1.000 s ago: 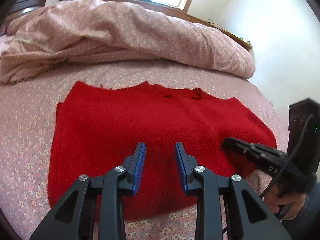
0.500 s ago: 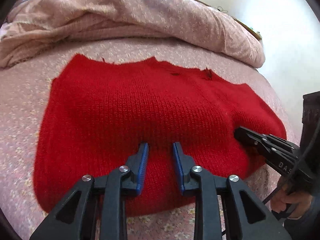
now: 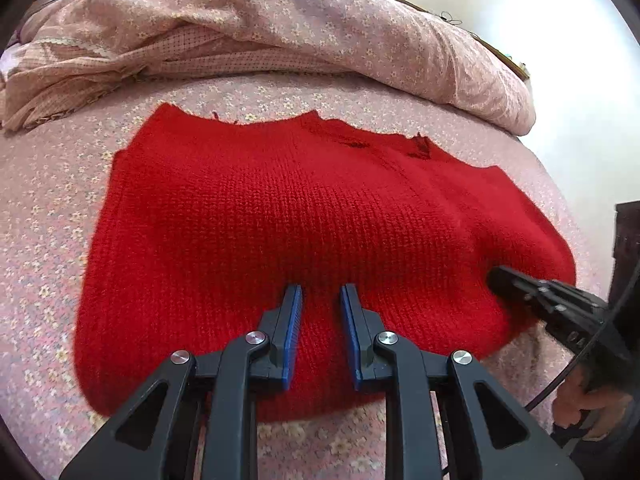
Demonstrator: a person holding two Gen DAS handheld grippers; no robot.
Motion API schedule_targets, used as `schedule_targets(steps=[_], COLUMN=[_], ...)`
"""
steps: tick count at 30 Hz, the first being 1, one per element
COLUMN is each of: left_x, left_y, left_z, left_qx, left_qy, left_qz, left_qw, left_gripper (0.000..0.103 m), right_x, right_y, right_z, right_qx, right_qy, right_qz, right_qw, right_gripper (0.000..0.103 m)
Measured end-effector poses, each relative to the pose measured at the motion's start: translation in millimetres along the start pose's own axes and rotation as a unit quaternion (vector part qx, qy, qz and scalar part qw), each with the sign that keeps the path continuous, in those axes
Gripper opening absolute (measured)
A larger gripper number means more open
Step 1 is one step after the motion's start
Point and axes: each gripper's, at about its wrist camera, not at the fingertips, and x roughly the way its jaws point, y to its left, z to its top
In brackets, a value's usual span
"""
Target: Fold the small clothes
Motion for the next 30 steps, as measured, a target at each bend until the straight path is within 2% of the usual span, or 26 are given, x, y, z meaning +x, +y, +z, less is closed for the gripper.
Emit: schedule_targets(steps=[3,5,7,8,12,17,19,22,23,28,30], left_x=[-2,1,5,7,8,5,6,6,7,7,6], left_y=[0,2,2,1,-1,-1,0,1,0,0,0], left_z=[0,-1,-1,-1,-1,-1,-1,-1,-1,-1,-1], left_qx=[0.000,-0.004,-0.004,-0.001,0.008,0.008,0.003,0.003,0.004,0.009,0.009], left_qy=[0.003,0.008,0.011,0.009,0.005,0.009,0.011,0.013,0.012,0.010,0.010], left_qz=[-0.002,-0.002,-0.001,0.002,0.010,0.006,0.003,0.001,0.002,0.004,0.003], left_qw=[1.0000,1.0000,0.9999,1.0000,0.9999,0.9999,0.9999,0.9999,0.9999,0.9999,0.9999], left_gripper=[0.015,0.015,0.015,0.015,0.015,0.015,0.015,0.015,0.015,0.015,0.015], right_x=[-25,-22,-8,-3,2,-28,-37,-15,-10,-1,-11], right_y=[-16,-36,-52,-56,-41,-51,-55,-72,-77,-69,-69], right_z=[-1,-3,-10,-15,-14,-9,-8,-14,-17,-15,-16], right_qx=[0.016,0.039,0.063,0.060,0.007,0.056,0.060,0.070,0.077,0.044,0.056], right_qy=[-0.021,0.009,0.041,0.033,0.018,0.009,-0.001,0.044,0.036,0.014,0.001], right_qz=[-0.020,-0.044,-0.026,-0.020,-0.064,-0.030,-0.045,-0.061,-0.052,-0.081,-0.070], right_qw=[0.999,0.998,0.997,0.997,0.998,0.998,0.997,0.995,0.995,0.996,0.996], right_gripper=[0.000,0.000,0.000,0.000,0.000,0.000,0.000,0.000,0.000,0.000,0.000])
